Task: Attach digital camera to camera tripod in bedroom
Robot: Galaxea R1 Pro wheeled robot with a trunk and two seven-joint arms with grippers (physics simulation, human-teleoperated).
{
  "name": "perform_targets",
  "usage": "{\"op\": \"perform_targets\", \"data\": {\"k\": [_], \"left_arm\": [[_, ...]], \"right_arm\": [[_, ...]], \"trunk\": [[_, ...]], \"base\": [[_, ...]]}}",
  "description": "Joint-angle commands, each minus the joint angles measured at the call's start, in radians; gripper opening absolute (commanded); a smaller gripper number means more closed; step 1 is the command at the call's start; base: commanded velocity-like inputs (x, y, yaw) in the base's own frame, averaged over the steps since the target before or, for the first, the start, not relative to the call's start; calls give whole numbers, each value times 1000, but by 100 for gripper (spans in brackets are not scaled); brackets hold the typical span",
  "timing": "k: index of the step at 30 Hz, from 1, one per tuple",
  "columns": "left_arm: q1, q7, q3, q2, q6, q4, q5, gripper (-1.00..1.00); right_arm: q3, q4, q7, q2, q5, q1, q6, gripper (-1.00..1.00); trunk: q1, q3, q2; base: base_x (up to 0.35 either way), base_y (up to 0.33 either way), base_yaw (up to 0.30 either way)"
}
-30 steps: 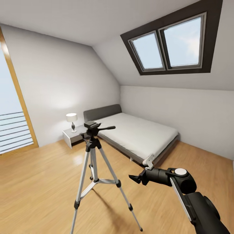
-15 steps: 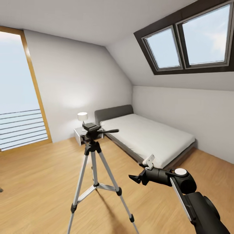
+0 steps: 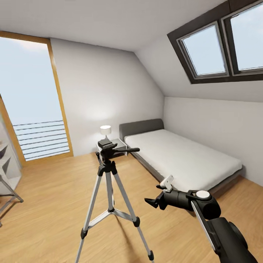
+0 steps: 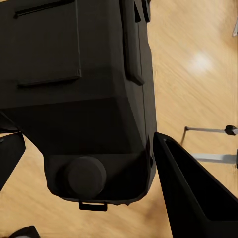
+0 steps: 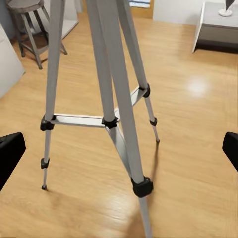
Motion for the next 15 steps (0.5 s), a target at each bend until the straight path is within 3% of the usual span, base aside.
{"op": "perform_targets", "data": {"k": [1, 15], "left_arm": [[0, 5, 0, 0, 4, -1, 10, -100], [0, 5, 0, 2, 4, 4, 9, -100]], "right_arm": [[0, -1, 8, 0, 10, 0, 2, 100], [21, -1, 8, 0, 10, 1, 1, 100]], "trunk": [[1, -2, -2], [1, -2, -2]], "base": [[25, -52, 281], [8, -16, 281]]}}
